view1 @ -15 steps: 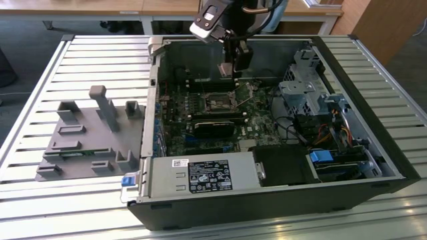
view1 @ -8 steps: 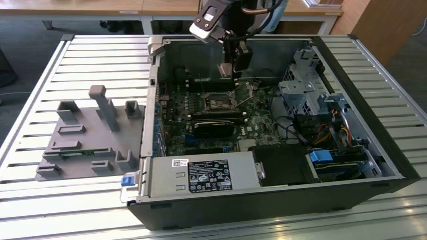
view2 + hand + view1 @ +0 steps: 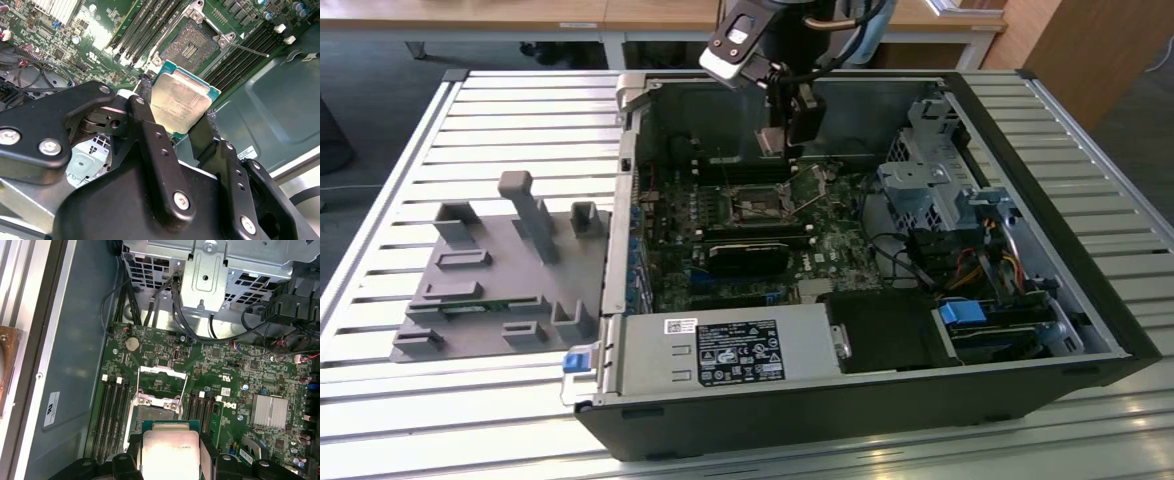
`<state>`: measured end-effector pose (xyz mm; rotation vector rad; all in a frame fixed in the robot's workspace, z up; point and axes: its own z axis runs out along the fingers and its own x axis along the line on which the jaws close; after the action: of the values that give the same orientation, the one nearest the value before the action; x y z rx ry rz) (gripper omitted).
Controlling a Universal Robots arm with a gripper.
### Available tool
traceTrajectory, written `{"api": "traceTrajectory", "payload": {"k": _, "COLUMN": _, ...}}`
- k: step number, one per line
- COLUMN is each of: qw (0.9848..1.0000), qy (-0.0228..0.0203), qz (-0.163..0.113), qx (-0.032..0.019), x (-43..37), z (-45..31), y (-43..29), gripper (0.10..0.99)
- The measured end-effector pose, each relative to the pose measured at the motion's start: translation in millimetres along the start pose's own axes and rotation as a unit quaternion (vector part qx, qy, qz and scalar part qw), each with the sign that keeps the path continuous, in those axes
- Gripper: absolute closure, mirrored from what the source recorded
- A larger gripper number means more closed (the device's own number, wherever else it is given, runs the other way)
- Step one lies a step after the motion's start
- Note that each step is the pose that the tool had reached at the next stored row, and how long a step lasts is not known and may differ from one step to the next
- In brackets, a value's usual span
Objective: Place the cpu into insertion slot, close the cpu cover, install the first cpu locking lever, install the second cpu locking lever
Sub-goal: 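Place the cpu into insertion slot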
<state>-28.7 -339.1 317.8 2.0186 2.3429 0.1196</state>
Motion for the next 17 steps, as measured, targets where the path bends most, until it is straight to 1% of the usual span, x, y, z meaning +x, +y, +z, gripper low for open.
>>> {"api": "traceTrajectory", "payload": {"k": 4, "qw": 1.0, "qy": 0.0, "qz": 0.0, "qx": 0.0, "x": 0.0, "z": 1.9, "y": -0.2, "gripper": 0.545}}
{"api": "traceTrajectory", "payload": {"k": 16, "qw": 1.0, "qy": 0.0, "qz": 0.0, "qx": 0.0, "x": -0.1, "z": 4.1, "y": -0.4, "gripper": 0.545}}
{"api": "traceTrajectory", "payload": {"k": 17, "qw": 1.0, "qy": 0.0, "qz": 0.0, "qx": 0.0, "x": -0.1, "z": 5.4, "y": -0.5, "gripper": 0.545}}
